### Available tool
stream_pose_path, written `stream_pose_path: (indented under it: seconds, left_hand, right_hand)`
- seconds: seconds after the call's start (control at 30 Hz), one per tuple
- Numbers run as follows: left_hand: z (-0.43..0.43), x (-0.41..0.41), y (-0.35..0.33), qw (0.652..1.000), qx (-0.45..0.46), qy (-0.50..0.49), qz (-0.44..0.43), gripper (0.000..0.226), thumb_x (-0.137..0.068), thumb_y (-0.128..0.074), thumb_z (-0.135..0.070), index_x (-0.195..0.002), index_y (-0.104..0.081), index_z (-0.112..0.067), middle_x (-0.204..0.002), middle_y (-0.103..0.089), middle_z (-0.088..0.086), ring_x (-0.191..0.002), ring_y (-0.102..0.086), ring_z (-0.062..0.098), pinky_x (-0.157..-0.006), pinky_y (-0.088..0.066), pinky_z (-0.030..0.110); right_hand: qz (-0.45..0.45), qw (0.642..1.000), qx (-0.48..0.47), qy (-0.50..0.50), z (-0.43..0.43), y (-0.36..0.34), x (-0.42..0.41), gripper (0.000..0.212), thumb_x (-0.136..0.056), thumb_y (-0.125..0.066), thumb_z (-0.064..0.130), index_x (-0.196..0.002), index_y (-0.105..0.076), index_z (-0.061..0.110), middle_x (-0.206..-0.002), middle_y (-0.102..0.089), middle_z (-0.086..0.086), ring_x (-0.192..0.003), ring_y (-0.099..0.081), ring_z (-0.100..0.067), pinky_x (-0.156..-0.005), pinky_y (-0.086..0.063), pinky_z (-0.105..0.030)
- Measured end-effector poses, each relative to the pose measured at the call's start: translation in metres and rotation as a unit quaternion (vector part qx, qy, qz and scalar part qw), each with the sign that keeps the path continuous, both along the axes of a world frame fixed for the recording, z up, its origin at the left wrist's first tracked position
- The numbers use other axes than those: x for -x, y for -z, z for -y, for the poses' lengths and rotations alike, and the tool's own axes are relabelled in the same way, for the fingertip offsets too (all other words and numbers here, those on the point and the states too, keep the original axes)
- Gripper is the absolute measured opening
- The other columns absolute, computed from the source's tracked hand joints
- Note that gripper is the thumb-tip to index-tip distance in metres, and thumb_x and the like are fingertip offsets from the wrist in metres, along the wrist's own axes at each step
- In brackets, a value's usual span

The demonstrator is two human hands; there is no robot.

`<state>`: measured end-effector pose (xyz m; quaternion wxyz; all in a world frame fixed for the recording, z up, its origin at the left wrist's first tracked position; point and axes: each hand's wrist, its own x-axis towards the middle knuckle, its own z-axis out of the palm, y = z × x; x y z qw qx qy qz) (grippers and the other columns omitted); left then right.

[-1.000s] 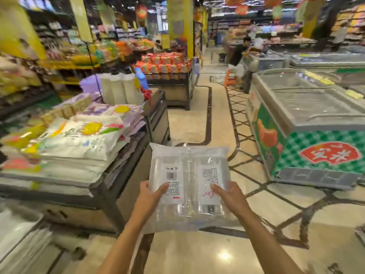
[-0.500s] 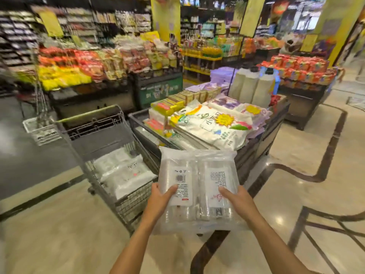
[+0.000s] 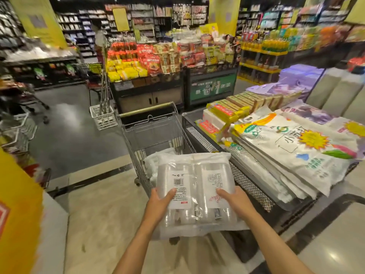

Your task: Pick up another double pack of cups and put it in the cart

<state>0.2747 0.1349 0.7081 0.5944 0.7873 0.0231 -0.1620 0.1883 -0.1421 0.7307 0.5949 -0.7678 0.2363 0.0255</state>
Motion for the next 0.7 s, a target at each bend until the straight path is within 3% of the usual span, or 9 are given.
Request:
stream_pose_path:
  seconds: [0.17,0.3,0.37,0.5,0.6,0.7]
  left_hand:
    - [-0.002,-0.044,0.006,0.998,-0.015,-0.057,0.003,0.053,-0.086,-0.076,-0.047,-0.125,-0.052,-0.021,-0.107,-0.073,-0.004,-0.085,-0.074,0.007,-0.063,-0.054,0.019]
    - [-0.001,-0.094,0.010,0.996,-0.010,-0.093,-0.004,0.064,-0.081,-0.076,-0.056,-0.127,-0.050,-0.020,-0.112,-0.072,-0.002,-0.091,-0.073,0.010,-0.072,-0.058,0.026]
    - [-0.001,-0.120,0.008,0.994,-0.010,-0.112,-0.008,0.068,-0.080,-0.076,-0.059,-0.129,-0.047,-0.022,-0.114,-0.071,-0.003,-0.094,-0.073,0.011,-0.080,-0.060,0.034]
    - [-0.001,-0.193,0.018,0.990,-0.020,-0.136,-0.025,0.083,-0.067,-0.076,-0.075,-0.128,-0.051,-0.025,-0.113,-0.074,-0.003,-0.092,-0.075,0.012,-0.082,-0.062,0.042]
    - [0.005,-0.240,0.022,0.988,-0.028,-0.145,-0.038,0.084,-0.069,-0.076,-0.075,-0.129,-0.052,-0.021,-0.114,-0.073,-0.002,-0.092,-0.075,0.011,-0.076,-0.062,0.032]
    - [0.011,-0.278,0.019,0.987,-0.015,-0.149,-0.052,0.059,-0.087,-0.073,-0.049,-0.127,-0.045,-0.017,-0.111,-0.067,-0.006,-0.090,-0.069,0.007,-0.066,-0.052,0.021]
  right_hand:
    - [-0.012,0.999,-0.003,-0.033,0.002,0.023,-0.080,0.060,-0.067,-0.077,0.063,-0.114,-0.070,0.026,-0.099,-0.078,0.007,-0.088,-0.076,-0.013,-0.085,-0.060,-0.044]
    - [-0.005,0.997,0.018,-0.081,0.001,0.015,-0.151,0.039,-0.082,-0.076,0.047,-0.113,-0.073,0.024,-0.096,-0.078,0.008,-0.086,-0.074,-0.008,-0.075,-0.056,-0.028]
    - [-0.003,0.995,0.019,-0.099,0.001,0.011,-0.188,0.035,-0.084,-0.075,0.045,-0.113,-0.073,0.026,-0.098,-0.077,0.010,-0.089,-0.073,-0.007,-0.077,-0.055,-0.028]
    - [-0.006,0.992,0.023,-0.126,0.009,0.023,-0.270,0.061,-0.071,-0.074,0.063,-0.118,-0.070,0.025,-0.105,-0.076,0.008,-0.095,-0.072,-0.010,-0.092,-0.056,-0.040]
    - [-0.017,0.992,0.018,-0.126,0.012,0.028,-0.322,0.053,-0.076,-0.075,0.056,-0.117,-0.072,0.022,-0.104,-0.076,0.006,-0.094,-0.073,-0.011,-0.093,-0.056,-0.040]
    - [-0.026,0.990,0.022,-0.134,0.008,0.029,-0.364,0.039,-0.086,-0.074,0.044,-0.118,-0.071,0.021,-0.104,-0.077,0.006,-0.093,-0.074,-0.012,-0.092,-0.056,-0.039]
